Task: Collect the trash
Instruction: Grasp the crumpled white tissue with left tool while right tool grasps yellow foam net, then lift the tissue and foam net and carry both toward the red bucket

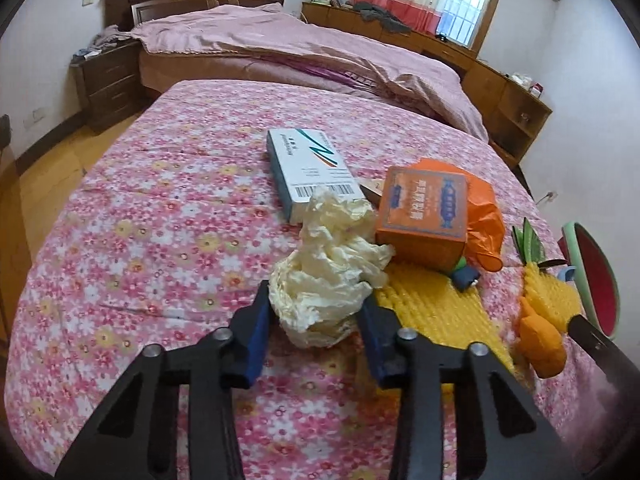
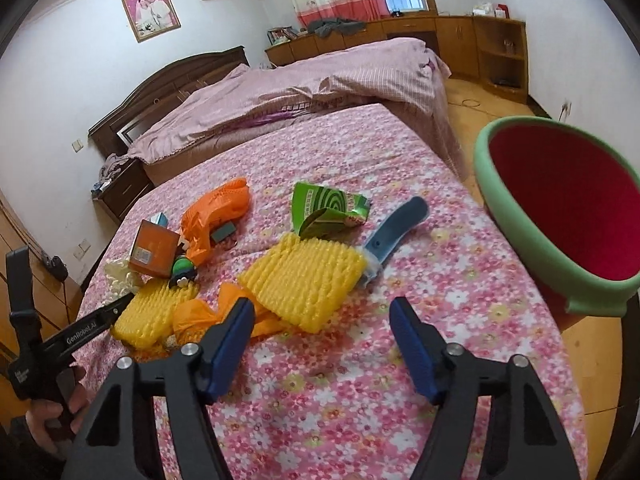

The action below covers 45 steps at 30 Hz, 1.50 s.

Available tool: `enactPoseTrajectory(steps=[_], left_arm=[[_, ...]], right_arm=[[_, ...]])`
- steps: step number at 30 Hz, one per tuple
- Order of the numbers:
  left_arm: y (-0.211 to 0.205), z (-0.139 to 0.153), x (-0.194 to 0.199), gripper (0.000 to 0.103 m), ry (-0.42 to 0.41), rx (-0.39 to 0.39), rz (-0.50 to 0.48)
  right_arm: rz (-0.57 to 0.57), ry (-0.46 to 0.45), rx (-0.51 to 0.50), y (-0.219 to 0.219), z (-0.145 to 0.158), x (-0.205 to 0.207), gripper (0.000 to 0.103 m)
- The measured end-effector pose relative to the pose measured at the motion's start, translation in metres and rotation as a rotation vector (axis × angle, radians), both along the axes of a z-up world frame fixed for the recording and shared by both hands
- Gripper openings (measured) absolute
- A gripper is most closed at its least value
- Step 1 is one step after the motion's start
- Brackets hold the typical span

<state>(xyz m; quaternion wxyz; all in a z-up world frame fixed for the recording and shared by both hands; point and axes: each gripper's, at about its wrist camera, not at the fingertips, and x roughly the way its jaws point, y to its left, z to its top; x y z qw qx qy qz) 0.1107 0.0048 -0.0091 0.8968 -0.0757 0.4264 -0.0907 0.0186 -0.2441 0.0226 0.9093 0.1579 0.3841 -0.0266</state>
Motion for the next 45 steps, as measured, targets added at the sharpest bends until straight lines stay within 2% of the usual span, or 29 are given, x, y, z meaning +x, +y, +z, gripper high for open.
enactPoseTrajectory(steps=[1, 4, 6, 7, 9, 10, 26, 35, 45], left_arm=[[0.0, 0.0, 0.0, 0.04, 0.001, -0.006, 0.001], [0.002, -0.001, 0.002, 0.04, 0.01, -0.022, 0.008], [0.004, -0.001, 0.003, 0.04, 0.016, -0.031, 0.011], [0.004, -0.001, 0.003, 0.038, 0.018, -0.036, 0.01], [0.009, 0.0, 0.0, 0.032, 0.017, -0.046, 0.002], [0.014, 0.003, -0.003, 0.029, 0.012, -0.054, 0.0], [0.023, 0.063, -0.059, 0.027, -0.134, -0.112, -0.02], [0.001, 0.099, -0.087, 0.027, -0.203, -0.143, -0.085], [-0.05, 0.132, -0.078, 0.027, -0.213, -0.16, -0.187]], right_arm=[[0.0, 0.004, 0.003, -0.001, 0.0, 0.002, 0.067], [0.011, 0.02, 0.027, -0.001, -0.003, 0.008, 0.054], [0.019, 0.029, 0.042, -0.001, -0.005, 0.011, 0.039], [0.02, 0.03, 0.046, 0.0, -0.006, 0.012, 0.035], [0.025, 0.025, 0.054, 0.0, -0.006, 0.011, 0.018], [0.028, 0.018, 0.053, 0.001, -0.004, 0.009, 0.016], [0.064, -0.176, 0.031, 0.008, 0.053, -0.04, 0.013], [0.045, -0.283, -0.018, 0.001, 0.094, -0.068, 0.013], [-0.046, -0.315, -0.036, -0.032, 0.124, -0.081, 0.013]])
